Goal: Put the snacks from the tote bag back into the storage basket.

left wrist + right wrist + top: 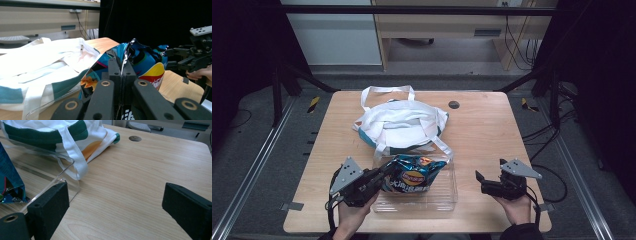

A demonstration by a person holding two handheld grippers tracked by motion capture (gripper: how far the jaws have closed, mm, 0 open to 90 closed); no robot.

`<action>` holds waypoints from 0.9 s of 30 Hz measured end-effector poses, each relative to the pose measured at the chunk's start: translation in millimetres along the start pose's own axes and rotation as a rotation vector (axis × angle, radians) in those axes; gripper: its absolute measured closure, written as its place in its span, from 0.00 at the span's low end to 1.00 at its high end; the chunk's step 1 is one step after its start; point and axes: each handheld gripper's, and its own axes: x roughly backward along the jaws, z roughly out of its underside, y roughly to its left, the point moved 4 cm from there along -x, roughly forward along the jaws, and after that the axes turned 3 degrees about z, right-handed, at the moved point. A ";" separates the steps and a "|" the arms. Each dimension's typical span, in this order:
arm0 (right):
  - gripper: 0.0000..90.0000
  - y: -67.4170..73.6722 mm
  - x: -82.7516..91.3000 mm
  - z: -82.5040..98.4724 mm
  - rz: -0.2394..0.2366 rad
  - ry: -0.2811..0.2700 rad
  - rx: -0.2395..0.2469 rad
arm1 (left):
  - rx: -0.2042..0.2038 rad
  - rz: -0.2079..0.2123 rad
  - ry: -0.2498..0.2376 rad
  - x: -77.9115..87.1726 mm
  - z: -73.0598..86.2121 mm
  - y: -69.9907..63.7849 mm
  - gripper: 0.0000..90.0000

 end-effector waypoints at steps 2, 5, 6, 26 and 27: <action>0.08 -0.1 0.0 0.1 -0.001 0.001 0.002 | 0.005 -0.012 0.002 0.5 0.7 3.0 0.99; 0.08 0.0 -0.4 0.2 0.002 0.004 0.004 | 0.009 -0.031 0.005 0.6 1.7 7.2 0.99; 0.08 0.0 -0.5 0.2 0.002 0.003 0.004 | 0.010 -0.036 0.006 0.5 1.9 8.2 0.99; 0.08 1.2 -2.3 1.1 -0.001 0.013 0.003 | 0.071 -0.128 0.022 -4.1 7.9 28.0 0.99; 0.08 1.2 -2.4 1.1 -0.001 0.014 0.004 | 0.071 -0.132 0.022 -4.4 8.2 28.8 0.99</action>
